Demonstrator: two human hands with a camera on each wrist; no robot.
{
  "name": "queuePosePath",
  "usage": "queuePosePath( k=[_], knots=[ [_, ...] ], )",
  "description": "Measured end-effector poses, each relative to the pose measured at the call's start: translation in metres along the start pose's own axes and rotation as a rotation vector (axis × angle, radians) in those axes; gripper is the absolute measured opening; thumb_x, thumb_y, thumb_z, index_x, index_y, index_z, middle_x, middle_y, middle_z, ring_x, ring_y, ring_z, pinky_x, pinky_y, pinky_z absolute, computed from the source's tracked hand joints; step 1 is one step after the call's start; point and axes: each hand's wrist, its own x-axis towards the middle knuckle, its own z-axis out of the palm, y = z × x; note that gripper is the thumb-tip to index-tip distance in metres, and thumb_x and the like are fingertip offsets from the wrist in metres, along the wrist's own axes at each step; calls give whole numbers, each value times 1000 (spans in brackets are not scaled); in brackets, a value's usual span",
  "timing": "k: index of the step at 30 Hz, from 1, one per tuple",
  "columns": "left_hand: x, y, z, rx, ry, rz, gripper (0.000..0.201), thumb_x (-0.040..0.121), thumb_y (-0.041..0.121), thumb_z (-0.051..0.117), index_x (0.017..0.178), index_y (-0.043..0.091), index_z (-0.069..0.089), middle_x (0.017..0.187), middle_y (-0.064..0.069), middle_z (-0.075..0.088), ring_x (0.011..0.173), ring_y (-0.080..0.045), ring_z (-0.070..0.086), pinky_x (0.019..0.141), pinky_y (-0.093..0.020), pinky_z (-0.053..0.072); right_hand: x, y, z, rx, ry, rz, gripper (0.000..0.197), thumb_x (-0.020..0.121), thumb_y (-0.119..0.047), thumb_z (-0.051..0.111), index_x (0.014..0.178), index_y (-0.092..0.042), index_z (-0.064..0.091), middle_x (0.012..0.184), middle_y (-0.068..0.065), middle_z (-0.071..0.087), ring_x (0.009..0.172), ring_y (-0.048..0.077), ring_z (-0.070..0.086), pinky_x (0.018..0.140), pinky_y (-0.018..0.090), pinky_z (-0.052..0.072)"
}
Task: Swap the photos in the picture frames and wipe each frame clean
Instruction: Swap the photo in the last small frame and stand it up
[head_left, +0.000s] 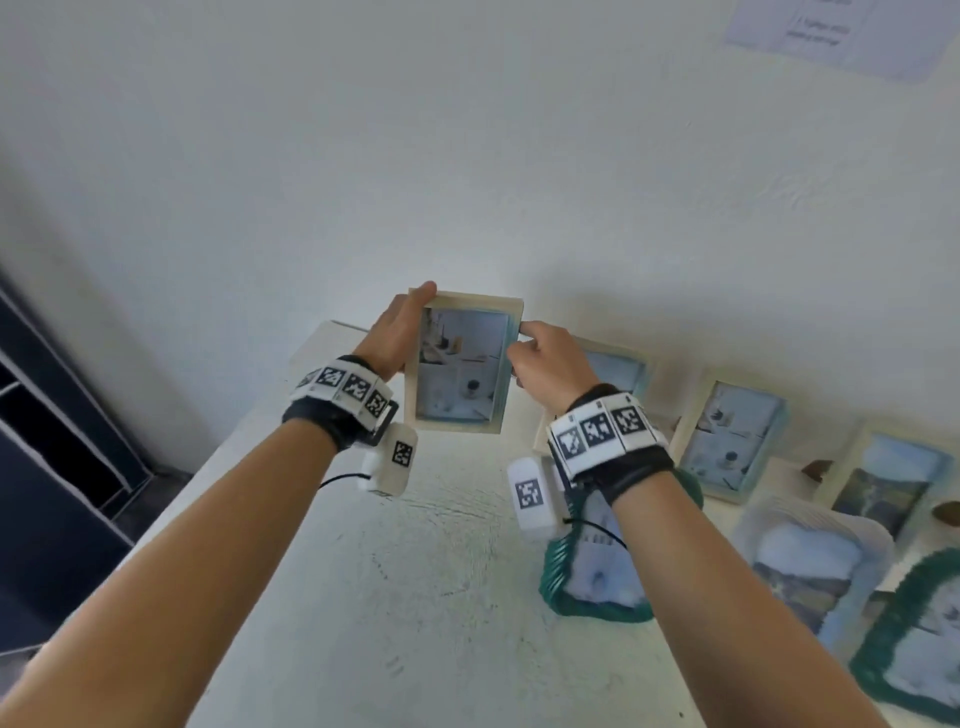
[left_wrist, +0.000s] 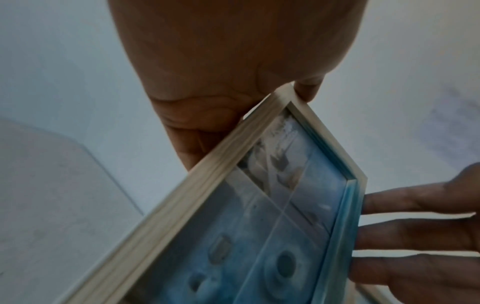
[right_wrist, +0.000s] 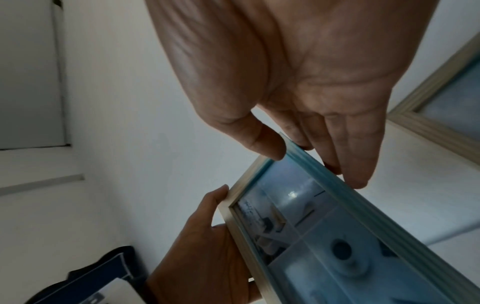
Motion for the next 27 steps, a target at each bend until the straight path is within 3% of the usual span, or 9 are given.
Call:
queuePosePath(
  k=[3,7,10,16,19,20,22,25,27],
  knots=[
    [34,-22,8,-28,-23,-58,98,63,88,34,142,29,38,144,-4,47,129,-27,47,108,-53,36,22,5,7,-45,-45,105,43,86,-25,40,123,-7,51,82,1,48,72,20,49,62,28,36],
    [63,-48,18,-19,-62,-135,101,59,88,35,142,30,37,145,-3,46,129,-27,46,105,-54,38,32,9,14,-56,-67,241,9,90,-14,40,91,-7,44,75,2,40,70,21,45,57,28,32],
    [69,-58,20,3,-53,-168,102,58,90,35,139,28,40,140,-3,49,125,-27,50,103,-51,42,35,12,22,-27,-71,271,19,89,-12,41,72,-14,33,68,1,34,60,19,41,54,27,30],
    [61,-55,25,75,-73,-170,107,59,95,26,135,23,45,133,-6,55,120,-26,53,104,-50,41,36,13,26,-9,-61,271,22,92,-14,42,72,-13,34,67,2,35,57,18,38,51,26,27],
    [50,-49,23,73,-101,-154,77,78,82,27,109,19,61,110,-11,69,103,-26,64,97,-46,48,32,12,25,11,-57,246,21,91,-16,43,72,-14,34,66,1,35,56,16,37,52,26,28],
    [43,-47,21,56,-100,-160,67,86,75,28,105,20,61,104,-9,70,98,-25,66,94,-43,50,30,12,24,16,-55,235,17,90,-16,43,75,-13,36,66,1,36,56,16,38,53,26,29],
    [36,-52,16,12,-76,-177,57,91,69,33,117,23,54,108,-7,68,97,-21,65,92,-41,49,23,10,23,21,-51,217,5,89,-17,43,91,-12,43,69,0,40,59,15,40,55,25,32],
    [27,-72,6,55,55,-136,66,91,66,41,139,21,37,128,-10,59,111,-24,60,98,-47,46,3,5,19,33,-52,124,40,92,-24,43,128,-7,44,77,-3,47,64,9,46,57,23,36],
    [11,-82,4,116,167,-76,63,92,58,48,140,19,37,132,-10,56,115,-25,57,100,-50,46,-20,0,15,50,-88,42,57,96,-26,42,148,-8,28,102,5,62,81,15,60,67,22,44]
  ],
)
